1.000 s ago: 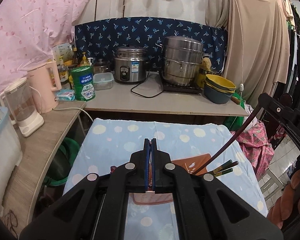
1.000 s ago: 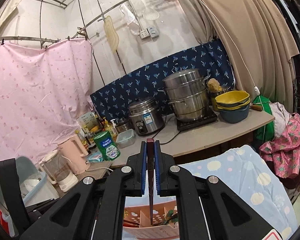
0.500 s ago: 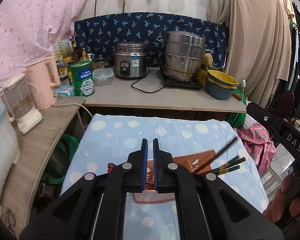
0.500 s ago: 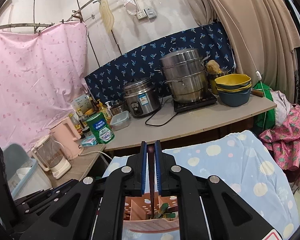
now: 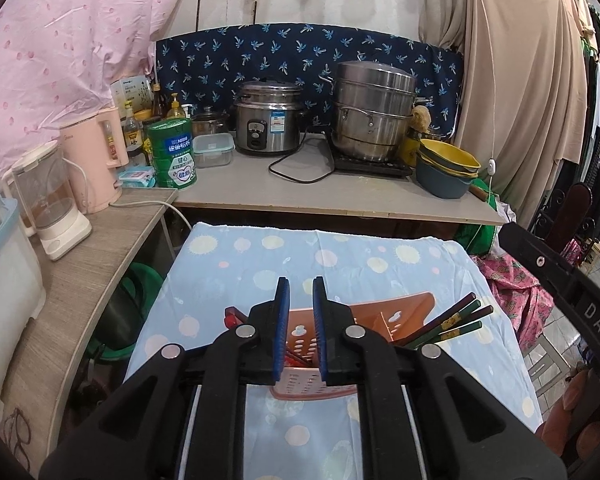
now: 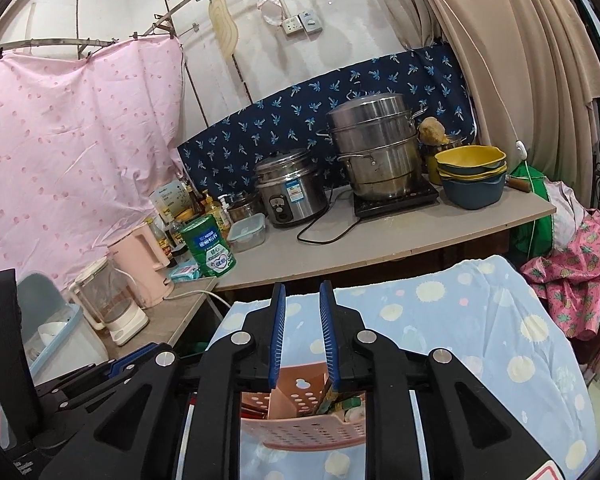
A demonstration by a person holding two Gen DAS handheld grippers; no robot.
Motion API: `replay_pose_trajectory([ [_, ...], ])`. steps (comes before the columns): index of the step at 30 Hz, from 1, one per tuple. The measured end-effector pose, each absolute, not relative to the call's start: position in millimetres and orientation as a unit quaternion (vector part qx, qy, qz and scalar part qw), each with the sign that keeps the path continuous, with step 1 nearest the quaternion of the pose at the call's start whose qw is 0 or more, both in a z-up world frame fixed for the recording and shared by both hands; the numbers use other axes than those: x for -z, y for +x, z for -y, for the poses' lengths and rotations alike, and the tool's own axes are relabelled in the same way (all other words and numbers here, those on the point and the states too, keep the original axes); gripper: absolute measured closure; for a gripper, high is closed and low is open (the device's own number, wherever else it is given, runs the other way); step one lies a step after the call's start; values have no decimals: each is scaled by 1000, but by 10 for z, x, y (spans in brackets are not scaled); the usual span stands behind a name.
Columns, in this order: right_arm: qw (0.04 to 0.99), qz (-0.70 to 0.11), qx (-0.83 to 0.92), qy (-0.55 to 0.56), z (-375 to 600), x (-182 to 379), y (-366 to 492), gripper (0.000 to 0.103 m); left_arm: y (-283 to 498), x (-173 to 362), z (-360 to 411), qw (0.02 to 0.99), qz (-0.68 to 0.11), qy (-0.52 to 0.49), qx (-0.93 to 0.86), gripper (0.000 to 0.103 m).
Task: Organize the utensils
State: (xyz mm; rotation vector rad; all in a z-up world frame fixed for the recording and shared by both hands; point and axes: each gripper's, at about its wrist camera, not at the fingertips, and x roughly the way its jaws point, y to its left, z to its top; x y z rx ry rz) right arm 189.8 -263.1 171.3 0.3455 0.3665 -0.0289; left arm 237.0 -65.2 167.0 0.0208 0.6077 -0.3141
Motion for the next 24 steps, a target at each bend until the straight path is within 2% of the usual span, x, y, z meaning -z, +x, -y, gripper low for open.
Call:
replay_pose_trajectory([
  [15, 963, -217, 26, 155, 2584, -1503, 1449, 78, 2059, -1590, 552, 943, -301, 18, 140, 92],
  [23, 961, -245, 32, 123, 2429, -1327, 1178, 68, 1879, -1451, 483, 940, -314, 23, 129, 91],
  [24, 961, -248, 33, 120, 2414, -1306, 1153, 66, 1855, -1438, 475, 940, -315, 24, 127, 89],
])
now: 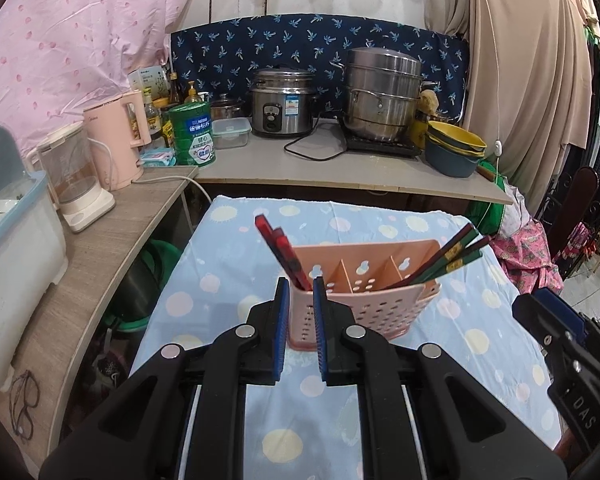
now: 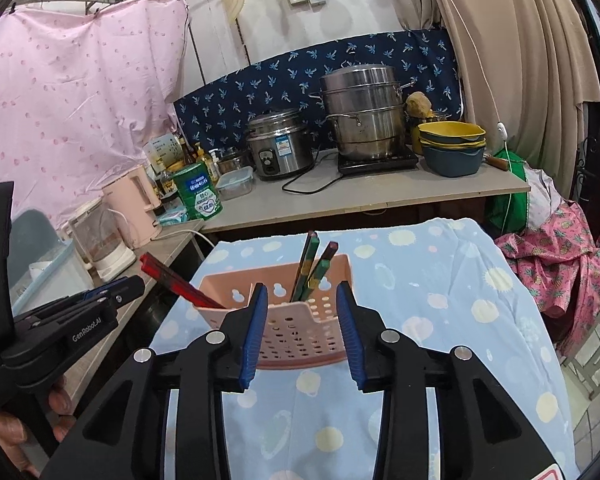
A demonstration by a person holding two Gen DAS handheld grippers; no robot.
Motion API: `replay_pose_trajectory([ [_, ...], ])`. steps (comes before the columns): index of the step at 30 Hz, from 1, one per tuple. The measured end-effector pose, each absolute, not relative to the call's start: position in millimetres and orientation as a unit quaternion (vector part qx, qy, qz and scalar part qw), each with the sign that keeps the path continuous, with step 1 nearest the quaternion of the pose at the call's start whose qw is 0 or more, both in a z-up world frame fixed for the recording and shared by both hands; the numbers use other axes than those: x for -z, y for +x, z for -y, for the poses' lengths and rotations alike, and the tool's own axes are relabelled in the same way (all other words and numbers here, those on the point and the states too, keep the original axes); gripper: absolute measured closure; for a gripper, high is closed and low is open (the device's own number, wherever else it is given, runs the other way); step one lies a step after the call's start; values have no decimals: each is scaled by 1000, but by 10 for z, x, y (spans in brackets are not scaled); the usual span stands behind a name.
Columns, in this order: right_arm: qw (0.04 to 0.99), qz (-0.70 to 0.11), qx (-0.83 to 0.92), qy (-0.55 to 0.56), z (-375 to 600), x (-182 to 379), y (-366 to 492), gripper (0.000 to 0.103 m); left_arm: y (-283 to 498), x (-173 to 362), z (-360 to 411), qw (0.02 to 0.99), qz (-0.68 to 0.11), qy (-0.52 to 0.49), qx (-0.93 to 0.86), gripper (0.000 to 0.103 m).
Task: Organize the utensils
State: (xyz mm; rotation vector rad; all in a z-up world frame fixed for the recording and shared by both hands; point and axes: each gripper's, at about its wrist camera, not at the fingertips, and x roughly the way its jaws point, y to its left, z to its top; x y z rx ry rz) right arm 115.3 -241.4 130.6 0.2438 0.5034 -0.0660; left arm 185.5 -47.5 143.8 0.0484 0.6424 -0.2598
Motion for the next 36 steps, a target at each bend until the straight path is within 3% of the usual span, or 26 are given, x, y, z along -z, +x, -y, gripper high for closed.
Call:
replay_pose_trajectory([
  [1, 960, -252, 34, 118, 2394, -1279, 1118, 65, 1824, -1427, 466, 940, -315, 24, 126, 85],
  [3, 959, -257, 36, 113, 2369, -1238, 1059, 62, 1764, -1420, 452, 942, -312, 26, 123, 69],
  [11, 954, -281, 51, 97, 2304, -1108, 877, 55, 1564, -1308, 439, 941, -315, 37, 118, 66],
  [26, 944, -314, 69, 74, 2225, -813, 752, 34, 1347, -999, 378, 937, -330, 54, 96, 26],
  [29, 943, -318, 64, 81, 2235, -766, 737, 25, 1324, -938, 369, 935, -336, 57, 95, 22],
  [30, 942, -320, 63, 83, 2242, -746, 737, 17, 1320, -925, 375, 935, -338, 57, 94, 20],
  [36, 940, -324, 70, 82, 2265, -687, 720, 16, 1283, -835, 398, 932, -347, 63, 88, 14],
])
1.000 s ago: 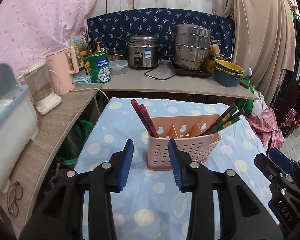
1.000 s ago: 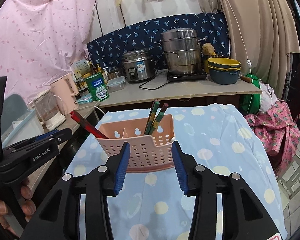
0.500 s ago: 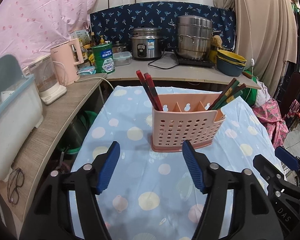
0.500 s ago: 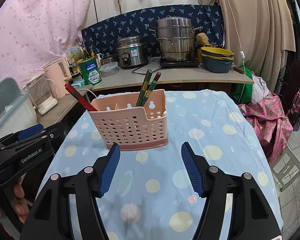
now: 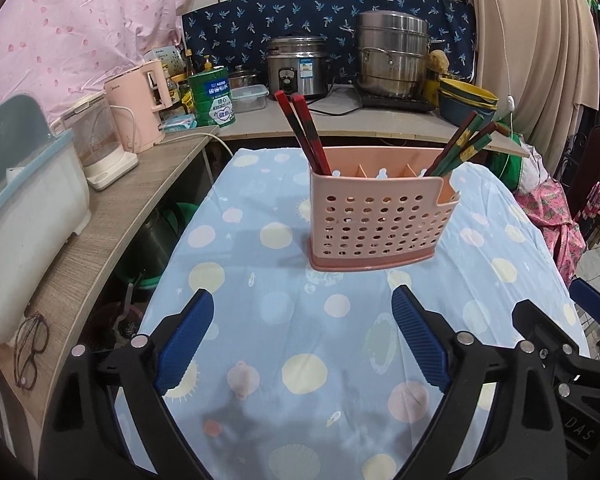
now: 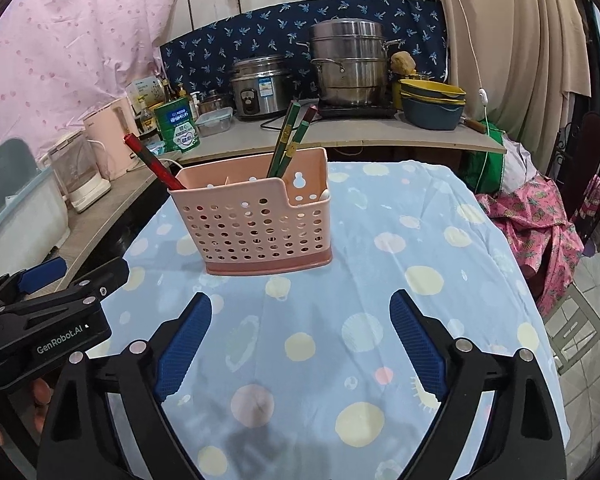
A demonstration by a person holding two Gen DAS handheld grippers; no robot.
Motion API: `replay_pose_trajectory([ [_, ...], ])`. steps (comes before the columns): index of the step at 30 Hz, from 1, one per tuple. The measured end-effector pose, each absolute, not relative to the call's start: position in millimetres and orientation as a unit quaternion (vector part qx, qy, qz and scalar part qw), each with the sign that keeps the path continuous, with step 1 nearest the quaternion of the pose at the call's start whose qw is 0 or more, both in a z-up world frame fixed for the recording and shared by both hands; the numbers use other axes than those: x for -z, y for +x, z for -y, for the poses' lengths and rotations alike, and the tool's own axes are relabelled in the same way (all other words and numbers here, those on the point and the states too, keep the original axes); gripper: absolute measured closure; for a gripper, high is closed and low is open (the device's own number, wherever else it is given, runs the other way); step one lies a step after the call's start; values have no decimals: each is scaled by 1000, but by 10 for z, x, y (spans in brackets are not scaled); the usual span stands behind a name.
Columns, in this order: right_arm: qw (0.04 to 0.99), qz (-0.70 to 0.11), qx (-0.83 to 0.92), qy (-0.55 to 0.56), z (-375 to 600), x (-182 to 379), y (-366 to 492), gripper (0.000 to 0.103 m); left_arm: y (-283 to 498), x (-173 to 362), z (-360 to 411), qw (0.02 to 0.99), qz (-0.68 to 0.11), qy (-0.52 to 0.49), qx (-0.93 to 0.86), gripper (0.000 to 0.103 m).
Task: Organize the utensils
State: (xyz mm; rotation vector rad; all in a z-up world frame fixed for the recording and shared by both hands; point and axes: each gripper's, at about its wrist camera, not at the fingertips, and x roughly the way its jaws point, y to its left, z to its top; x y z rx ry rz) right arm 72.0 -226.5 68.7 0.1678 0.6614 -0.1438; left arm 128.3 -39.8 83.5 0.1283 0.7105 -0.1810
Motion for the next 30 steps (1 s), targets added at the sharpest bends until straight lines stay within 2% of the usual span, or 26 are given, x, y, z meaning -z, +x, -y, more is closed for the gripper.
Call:
replay_pose_trajectory([
  [2, 939, -326, 76, 82, 2273, -667, 712, 16, 1279, -820, 402, 931, -348, 64, 85, 12],
  [3, 938, -328, 77, 83, 2282, -655, 710, 9, 1278, -808, 402, 931, -349, 66, 84, 11],
  [4, 937, -330, 79, 86, 2292, -641, 707, 7, 1272, -801, 403, 931, -349, 67, 82, 11],
  [30, 929, -348, 87, 90, 2290, -532, 731, 7, 1311, -689, 342, 927, -363, 70, 55, 8],
])
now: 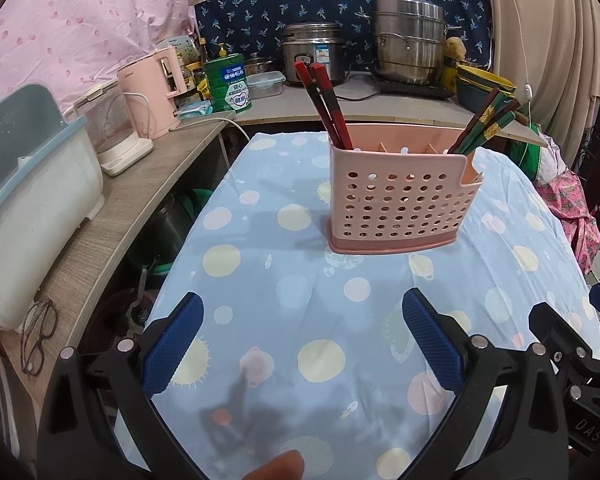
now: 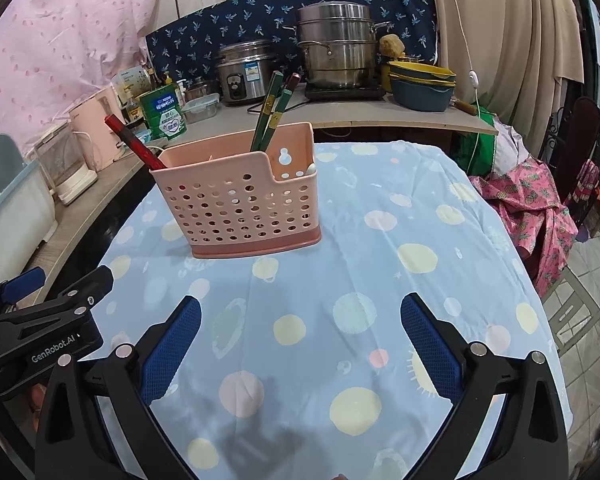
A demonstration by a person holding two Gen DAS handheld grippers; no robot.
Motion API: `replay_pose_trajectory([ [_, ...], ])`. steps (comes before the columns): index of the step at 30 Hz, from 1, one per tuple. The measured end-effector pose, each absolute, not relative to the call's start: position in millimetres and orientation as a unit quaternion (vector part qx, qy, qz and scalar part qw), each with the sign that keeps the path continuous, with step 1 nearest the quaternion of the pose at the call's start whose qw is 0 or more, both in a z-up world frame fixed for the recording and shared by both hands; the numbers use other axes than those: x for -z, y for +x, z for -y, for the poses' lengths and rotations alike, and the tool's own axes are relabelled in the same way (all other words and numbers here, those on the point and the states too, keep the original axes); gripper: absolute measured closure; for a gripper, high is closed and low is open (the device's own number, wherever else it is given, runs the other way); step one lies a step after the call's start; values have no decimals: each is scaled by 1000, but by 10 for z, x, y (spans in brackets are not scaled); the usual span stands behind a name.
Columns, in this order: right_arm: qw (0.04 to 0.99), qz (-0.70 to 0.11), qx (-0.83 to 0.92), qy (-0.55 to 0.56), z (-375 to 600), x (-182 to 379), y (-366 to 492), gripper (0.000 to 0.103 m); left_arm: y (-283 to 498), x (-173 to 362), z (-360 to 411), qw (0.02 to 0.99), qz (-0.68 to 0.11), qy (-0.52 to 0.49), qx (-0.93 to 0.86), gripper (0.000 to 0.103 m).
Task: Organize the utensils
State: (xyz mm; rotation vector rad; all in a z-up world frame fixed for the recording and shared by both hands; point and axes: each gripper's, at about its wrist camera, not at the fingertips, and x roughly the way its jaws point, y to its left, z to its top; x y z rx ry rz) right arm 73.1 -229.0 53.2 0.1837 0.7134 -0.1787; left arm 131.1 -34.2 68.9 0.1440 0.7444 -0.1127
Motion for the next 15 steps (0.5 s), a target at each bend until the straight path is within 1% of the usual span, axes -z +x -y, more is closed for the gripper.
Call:
replay_pose_trajectory([
  [15, 929, -350, 86, 89, 2254, -512, 732, 7, 1294, -680, 340, 927, -364, 70, 50, 8],
])
